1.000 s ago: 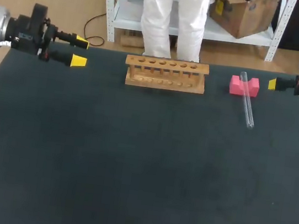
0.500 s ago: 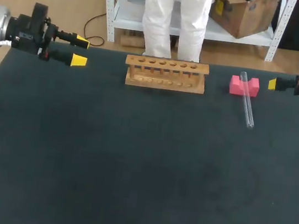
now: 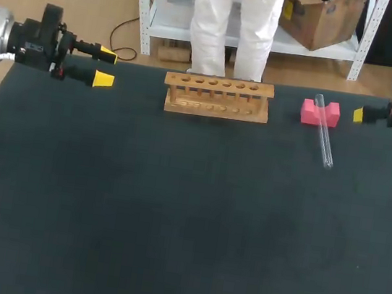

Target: Grasp the test tube, adjust it, and insert it.

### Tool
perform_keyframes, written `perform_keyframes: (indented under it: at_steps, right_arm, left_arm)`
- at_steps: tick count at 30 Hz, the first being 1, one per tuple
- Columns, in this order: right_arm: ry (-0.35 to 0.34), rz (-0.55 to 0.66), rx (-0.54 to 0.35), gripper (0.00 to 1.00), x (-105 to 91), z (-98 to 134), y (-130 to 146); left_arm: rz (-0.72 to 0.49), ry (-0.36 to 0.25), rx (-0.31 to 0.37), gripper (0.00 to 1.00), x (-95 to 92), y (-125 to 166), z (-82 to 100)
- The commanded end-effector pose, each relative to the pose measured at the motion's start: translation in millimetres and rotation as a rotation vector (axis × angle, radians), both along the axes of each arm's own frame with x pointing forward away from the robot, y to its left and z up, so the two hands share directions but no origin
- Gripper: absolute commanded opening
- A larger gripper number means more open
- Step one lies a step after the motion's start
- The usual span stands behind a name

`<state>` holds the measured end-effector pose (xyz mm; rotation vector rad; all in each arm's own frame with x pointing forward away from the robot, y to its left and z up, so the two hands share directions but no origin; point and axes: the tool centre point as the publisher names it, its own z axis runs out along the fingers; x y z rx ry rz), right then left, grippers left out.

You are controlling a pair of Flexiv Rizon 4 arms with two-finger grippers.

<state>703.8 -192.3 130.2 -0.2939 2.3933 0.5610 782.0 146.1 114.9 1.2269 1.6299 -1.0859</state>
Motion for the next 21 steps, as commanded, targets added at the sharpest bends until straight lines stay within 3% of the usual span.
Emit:
perform_keyframes:
  at_steps: [1, 9, 21]
  right_arm:
    - [0.012, -0.107, -0.165, 1.0, 8.0, 3.7, 8.2]
    - [-0.029, -0.163, -0.314, 1.0, 23.1, -5.3, 18.9]
    - [-0.149, -0.244, -0.324, 1.0, 38.1, -31.0, 23.5]
  left_arm:
    - [-0.001, -0.002, -0.002, 1.0, 0.2, 0.3, -0.8]
    - [-0.001, -0.002, -0.002, 1.0, 0.2, 0.3, -0.8]
    - [-0.001, -0.002, -0.002, 1.0, 0.2, 0.3, -0.8]
